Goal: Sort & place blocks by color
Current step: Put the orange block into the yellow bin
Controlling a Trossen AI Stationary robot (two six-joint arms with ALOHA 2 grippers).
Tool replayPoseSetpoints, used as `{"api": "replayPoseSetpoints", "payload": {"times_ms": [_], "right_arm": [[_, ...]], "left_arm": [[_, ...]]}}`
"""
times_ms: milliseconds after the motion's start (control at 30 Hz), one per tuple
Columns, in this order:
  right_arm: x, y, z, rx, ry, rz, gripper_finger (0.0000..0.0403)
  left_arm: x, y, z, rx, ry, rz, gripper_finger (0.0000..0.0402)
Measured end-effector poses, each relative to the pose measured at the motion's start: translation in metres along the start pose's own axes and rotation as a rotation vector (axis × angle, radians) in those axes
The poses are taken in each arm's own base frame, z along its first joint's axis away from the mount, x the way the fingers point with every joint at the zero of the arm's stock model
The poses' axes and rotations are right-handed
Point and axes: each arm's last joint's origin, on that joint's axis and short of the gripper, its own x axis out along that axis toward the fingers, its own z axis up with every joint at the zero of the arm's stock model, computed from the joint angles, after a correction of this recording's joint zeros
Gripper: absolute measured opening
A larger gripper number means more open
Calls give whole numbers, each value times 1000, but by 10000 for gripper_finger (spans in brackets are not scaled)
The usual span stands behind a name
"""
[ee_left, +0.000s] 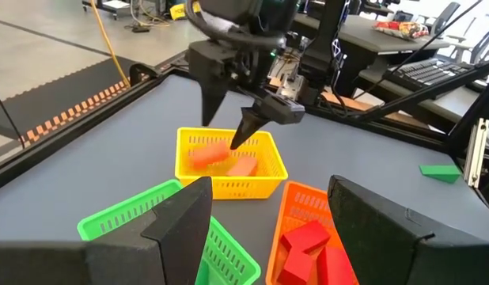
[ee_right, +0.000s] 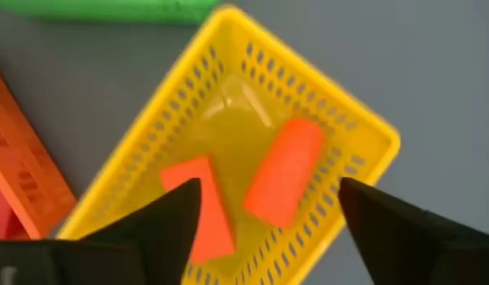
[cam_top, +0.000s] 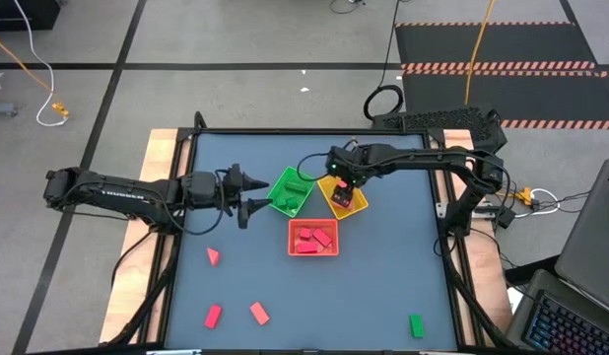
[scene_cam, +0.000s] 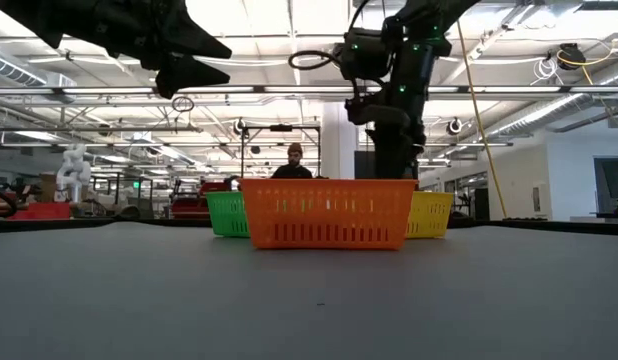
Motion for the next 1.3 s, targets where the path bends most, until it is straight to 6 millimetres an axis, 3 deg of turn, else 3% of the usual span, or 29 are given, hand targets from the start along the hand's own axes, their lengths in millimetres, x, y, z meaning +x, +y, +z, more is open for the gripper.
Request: {"api": "replayPoseSetpoints", "payload": {"times_ms": [200,400,567,700,900,1067,1300], "right_arm": [[-1,1,6,0,-62,13,330],[-15,3,1,9,-73,20,325],[-35,16,-5,-13,-134,52,315],[-39,28,-21,-62,-221,95,313],[-38,33,-64,-56,-335,162,313],[-42,26,-82,-25,-575,194,313],[-58,14,-82,4,-1055,220,313]], "left_arm": [[0,0,-1,0,6,2,253],[0,1,-4,5,39,8,253],[-1,3,-14,-17,148,35,253],[-4,1,-13,-71,242,62,253],[-12,-12,-6,-206,297,155,253],[-19,-22,-6,-336,379,270,253],[-12,-36,-21,-428,629,499,253]]}}
